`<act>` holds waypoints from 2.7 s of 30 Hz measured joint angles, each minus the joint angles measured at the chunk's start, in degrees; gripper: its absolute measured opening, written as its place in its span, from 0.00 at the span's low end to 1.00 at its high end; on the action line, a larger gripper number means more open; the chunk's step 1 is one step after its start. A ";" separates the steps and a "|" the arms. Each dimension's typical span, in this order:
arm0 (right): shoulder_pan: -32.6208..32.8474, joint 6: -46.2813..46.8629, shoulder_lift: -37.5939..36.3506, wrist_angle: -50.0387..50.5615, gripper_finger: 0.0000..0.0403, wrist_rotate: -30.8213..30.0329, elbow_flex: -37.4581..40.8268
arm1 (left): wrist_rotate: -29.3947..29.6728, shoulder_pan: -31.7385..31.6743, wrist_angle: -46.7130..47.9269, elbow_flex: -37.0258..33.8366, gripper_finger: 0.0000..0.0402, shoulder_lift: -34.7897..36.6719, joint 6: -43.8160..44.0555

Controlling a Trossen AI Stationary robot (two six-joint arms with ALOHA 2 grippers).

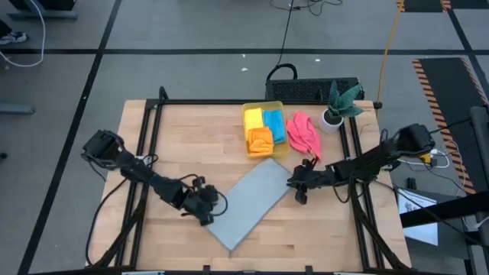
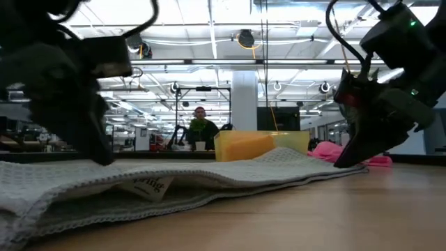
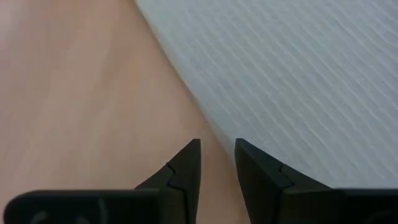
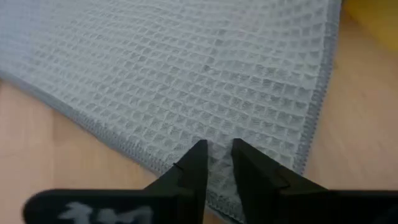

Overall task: Fold microfiber towels
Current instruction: Fold the gray microfiber towel

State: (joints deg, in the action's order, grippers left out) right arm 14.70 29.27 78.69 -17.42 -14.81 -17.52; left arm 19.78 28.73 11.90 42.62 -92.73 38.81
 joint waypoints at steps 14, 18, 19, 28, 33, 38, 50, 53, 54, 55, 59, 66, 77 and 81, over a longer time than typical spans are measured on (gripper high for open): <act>1.09 -2.73 -13.98 3.28 0.09 -1.18 0.09 | 4.56 4.37 -16.32 -0.12 0.25 -0.02 -3.34; -2.57 -4.59 -10.18 -2.87 0.09 -4.85 0.22 | 3.09 -0.21 -15.26 -0.12 0.25 -0.02 -7.28; -3.71 -4.93 -8.50 -4.71 0.09 -5.61 0.16 | 1.73 -1.34 -14.80 -0.12 0.25 -0.02 -7.95; -12.41 -4.69 5.39 -10.53 0.09 -7.49 0.20 | -4.16 -2.23 -11.79 -0.10 0.25 -1.89 -6.95; -14.29 -3.62 3.99 -5.42 0.09 -7.56 0.04 | -3.25 -0.04 -12.27 0.07 0.25 -6.78 -2.81; -13.37 -4.78 -3.53 -3.79 0.06 -7.49 0.20 | -2.07 1.63 -13.14 0.18 0.25 -8.56 0.97; -3.50 -2.62 -1.98 -11.75 0.00 0.08 0.17 | 1.68 1.36 -12.95 -0.07 0.25 -1.80 -1.03; -1.68 -1.15 2.01 -13.23 0.00 0.05 0.14 | -0.45 -1.08 -13.40 -0.01 0.25 -3.17 -2.30; -1.55 -0.29 3.59 -13.96 0.00 0.03 0.14 | -1.56 -1.64 -13.06 -0.09 0.25 -3.70 -2.34; -1.54 0.57 5.09 -14.66 0.00 -0.10 0.14 | -2.84 -2.06 -12.07 -0.22 0.25 -4.19 -2.30; -2.35 2.59 10.58 -16.51 0.00 -0.46 -1.17 | -7.12 -1.26 -10.16 0.01 0.25 -5.46 1.83; -4.68 -5.27 22.56 -14.31 0.00 -0.58 -14.65 | -6.31 7.40 -6.66 -0.06 0.25 -3.71 11.34; -9.73 -21.78 37.53 -12.38 0.00 0.33 -37.15 | 6.29 15.78 -0.33 -0.21 0.25 -0.52 23.18; -12.34 -25.03 40.75 -14.40 0.00 0.14 -40.92 | 15.31 13.91 -0.41 -0.19 0.25 -0.52 19.23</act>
State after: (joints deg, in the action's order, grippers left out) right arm 2.36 4.24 119.45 -31.82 -14.67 -58.44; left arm 35.09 42.64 11.49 42.44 -93.25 58.04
